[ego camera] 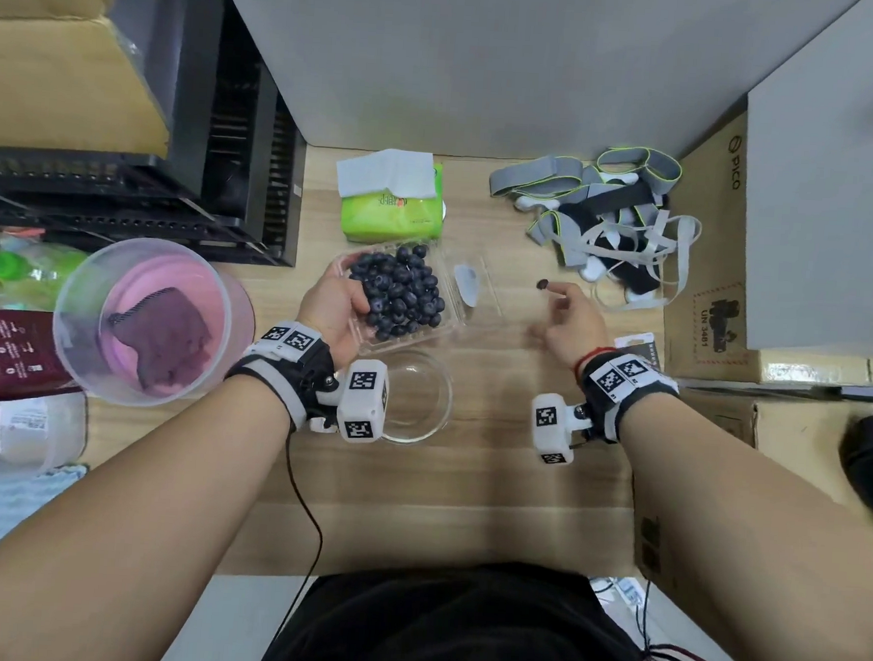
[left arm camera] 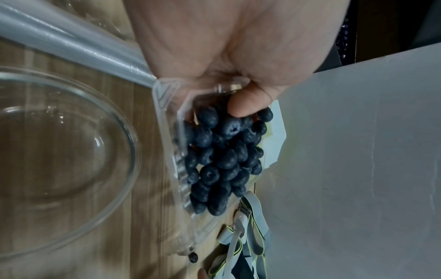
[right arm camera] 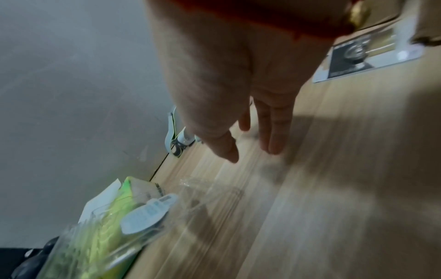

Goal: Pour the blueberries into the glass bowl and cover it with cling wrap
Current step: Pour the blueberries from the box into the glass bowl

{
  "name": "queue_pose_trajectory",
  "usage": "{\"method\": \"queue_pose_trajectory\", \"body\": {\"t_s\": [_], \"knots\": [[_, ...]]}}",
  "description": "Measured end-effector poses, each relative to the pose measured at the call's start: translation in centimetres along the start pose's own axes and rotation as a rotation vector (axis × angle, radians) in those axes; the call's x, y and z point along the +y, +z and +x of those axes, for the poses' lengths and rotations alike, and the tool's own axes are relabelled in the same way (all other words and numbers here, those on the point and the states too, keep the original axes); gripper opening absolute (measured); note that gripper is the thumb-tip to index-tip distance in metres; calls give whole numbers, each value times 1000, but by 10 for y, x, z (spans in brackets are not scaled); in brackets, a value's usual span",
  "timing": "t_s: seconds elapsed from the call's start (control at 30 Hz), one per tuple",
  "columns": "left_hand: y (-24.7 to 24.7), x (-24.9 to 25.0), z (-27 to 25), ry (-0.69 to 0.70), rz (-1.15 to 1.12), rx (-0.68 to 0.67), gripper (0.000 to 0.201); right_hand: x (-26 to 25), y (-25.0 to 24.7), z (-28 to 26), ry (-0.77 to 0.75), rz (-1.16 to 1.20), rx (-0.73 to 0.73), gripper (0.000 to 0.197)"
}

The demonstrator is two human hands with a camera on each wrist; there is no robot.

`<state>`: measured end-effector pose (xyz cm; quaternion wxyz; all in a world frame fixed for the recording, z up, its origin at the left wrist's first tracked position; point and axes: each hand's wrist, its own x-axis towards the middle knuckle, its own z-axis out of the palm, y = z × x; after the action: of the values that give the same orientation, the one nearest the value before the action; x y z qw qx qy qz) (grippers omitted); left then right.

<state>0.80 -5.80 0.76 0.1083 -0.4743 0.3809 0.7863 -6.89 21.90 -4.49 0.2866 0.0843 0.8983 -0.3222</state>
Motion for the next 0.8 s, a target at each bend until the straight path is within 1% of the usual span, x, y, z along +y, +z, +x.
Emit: {"method": "queue_pose_trajectory", "body": {"t_s": [0.07, 0.13, 0.23, 0.3, 0.33, 0.4, 0.47, 0.53, 0.57, 0.63, 0.7, 0.77, 0.8], "knots": [[-5, -1, 1, -2, 2, 25, 74, -6, 0, 12, -27, -94, 35, 65], [-10, -1, 1, -7, 10, 49, 73, -12, 3, 24, -71, -205, 33, 58], [-9, -2, 0, -13, 24, 54, 71, -16, 8, 37, -132, -295, 44, 39], [-6, -3, -1, -21, 31, 62, 70, -17, 12, 38, -144, -309, 34, 20], [-5, -2, -2, -19, 31, 59, 70, -17, 14, 37, -137, -305, 15, 13], [1, -2, -5, -6, 31, 35, 69, -16, 14, 32, -114, -275, 15, 13], [7, -2, -7, -1, 39, 14, 67, -21, 8, 27, -126, -189, 111, 12], [12, -4, -7, -10, 29, -1, 66, -41, -1, 19, -192, -57, 213, 13], [14, -7, -5, -17, 29, 1, 65, -55, -5, 11, -247, 9, 220, 15], [20, -11, -4, -40, 33, 15, 60, -88, -6, -12, -417, 74, 134, 14], [28, -13, -8, -62, 37, 6, 66, -114, 2, -36, -595, -13, -4, 12], [35, -13, -10, -46, 45, -10, 71, -124, 12, -51, -705, -110, -90, 14], [38, -12, -14, -38, 45, -26, 72, -125, 16, -54, -723, -130, -106, 17]]}}
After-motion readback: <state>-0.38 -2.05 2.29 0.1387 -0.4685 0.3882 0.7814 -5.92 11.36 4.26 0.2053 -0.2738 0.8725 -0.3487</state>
